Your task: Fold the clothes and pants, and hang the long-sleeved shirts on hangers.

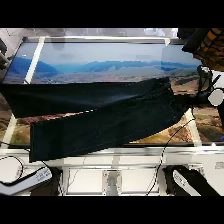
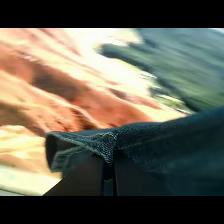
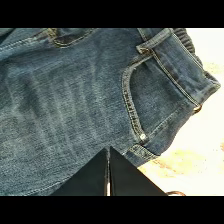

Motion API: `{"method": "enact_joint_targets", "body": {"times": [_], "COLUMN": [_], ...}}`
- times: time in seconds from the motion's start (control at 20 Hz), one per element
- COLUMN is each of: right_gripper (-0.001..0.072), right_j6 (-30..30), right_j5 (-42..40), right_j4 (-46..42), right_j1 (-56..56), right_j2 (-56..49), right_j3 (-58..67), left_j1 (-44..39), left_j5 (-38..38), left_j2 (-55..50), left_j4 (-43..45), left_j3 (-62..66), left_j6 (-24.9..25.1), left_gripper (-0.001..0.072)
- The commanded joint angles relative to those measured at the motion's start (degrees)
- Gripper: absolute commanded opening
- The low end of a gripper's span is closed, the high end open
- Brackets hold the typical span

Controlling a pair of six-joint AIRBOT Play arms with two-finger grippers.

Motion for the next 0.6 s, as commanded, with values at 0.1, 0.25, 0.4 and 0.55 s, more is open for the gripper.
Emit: {"method": "enact_joint_targets", "body": {"times": [0.1,0.25,0.4,0.55], "right_gripper": [0.0016,0.0017,0.0017,0.0017], "right_j6": [0.00,0.11,1.44,3.52], "right_j5": [-0.02,0.04,-1.09,-6.21], "right_j4": [-0.13,-0.04,0.00,-0.13], "right_j1": [0.00,0.00,0.00,0.00], "right_j2": [-0.79,-2.32,-3.67,-3.74], "right_j3": [-0.02,-0.39,-1.38,-2.49], "left_j1": [4.39,4.68,4.26,4.26], "left_j5": [20.68,32.30,37.48,35.82], "left_j2": [-16.87,-25.20,-31.82,-34.23], "left_j4": [-1.40,-5.77,-11.06,-12.50], "left_j3": [0.02,0.02,0.02,0.02], "left_j6": [-2.34,-3.85,-4.98,-4.37], "left_gripper": [0.0031,0.0032,0.0033,0.0405]}}
